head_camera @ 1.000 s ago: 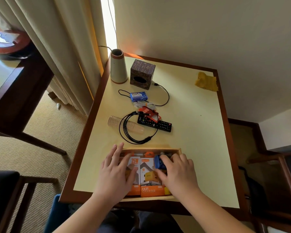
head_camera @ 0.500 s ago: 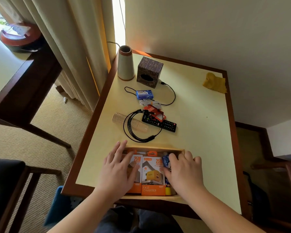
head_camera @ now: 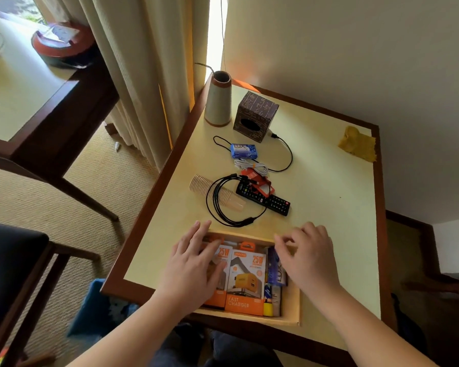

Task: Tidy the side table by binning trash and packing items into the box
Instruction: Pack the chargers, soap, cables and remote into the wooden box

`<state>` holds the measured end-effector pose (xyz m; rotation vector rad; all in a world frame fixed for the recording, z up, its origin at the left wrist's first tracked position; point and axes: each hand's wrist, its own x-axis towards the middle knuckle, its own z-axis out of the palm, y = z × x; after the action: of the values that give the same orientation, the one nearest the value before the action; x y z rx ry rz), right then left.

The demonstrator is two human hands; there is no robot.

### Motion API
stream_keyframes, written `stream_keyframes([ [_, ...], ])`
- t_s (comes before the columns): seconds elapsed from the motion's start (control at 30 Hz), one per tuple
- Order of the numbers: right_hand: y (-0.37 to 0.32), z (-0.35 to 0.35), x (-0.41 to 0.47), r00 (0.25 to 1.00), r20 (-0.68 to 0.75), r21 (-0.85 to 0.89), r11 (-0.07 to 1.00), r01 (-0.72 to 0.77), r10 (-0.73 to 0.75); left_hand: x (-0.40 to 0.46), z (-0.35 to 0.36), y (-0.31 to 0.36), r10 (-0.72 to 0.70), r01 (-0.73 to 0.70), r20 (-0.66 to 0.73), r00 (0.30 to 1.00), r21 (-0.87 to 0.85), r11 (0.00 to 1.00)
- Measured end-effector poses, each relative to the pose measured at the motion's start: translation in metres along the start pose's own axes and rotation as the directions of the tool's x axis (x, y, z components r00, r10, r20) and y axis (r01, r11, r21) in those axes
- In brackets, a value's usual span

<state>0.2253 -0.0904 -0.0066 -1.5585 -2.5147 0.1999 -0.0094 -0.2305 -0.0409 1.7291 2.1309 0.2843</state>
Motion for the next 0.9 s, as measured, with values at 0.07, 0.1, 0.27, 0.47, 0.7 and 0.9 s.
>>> stream_keyframes([
  [0.07,-0.004,-0.004,0.031,0.999,-0.034,0.086,0.996,0.0,0.002,-0.001,-0.001,0.001,0.004,-0.004,0.011,1.0,0.0,1.0],
  [0.1,-0.008,-0.005,0.049,0.999,-0.035,0.127,0.992,-0.005,0.01,-0.001,-0.002,0.001,0.012,-0.012,0.014,1.0,-0.006,1.0],
  [0.27,-0.024,0.011,0.157,0.991,0.135,0.241,0.97,-0.027,-0.006,-0.001,0.001,0.0,0.025,-0.027,-0.032,0.999,-0.06,0.998],
  [0.47,-0.04,0.054,0.27,0.878,0.47,0.103,0.994,0.044,-0.088,0.0,0.004,0.001,-0.027,0.026,-0.032,0.999,-0.036,0.999],
  [0.7,-0.052,0.097,0.308,0.854,0.504,-0.071,0.979,0.191,-0.13,0.001,0.004,0.004,-0.033,0.033,-0.033,0.999,-0.002,0.999],
  [0.9,-0.057,0.056,0.253,0.987,0.053,0.137,0.98,0.143,-0.151,0.001,0.005,0.003,-0.029,0.029,-0.034,0.999,-0.012,1.0],
])
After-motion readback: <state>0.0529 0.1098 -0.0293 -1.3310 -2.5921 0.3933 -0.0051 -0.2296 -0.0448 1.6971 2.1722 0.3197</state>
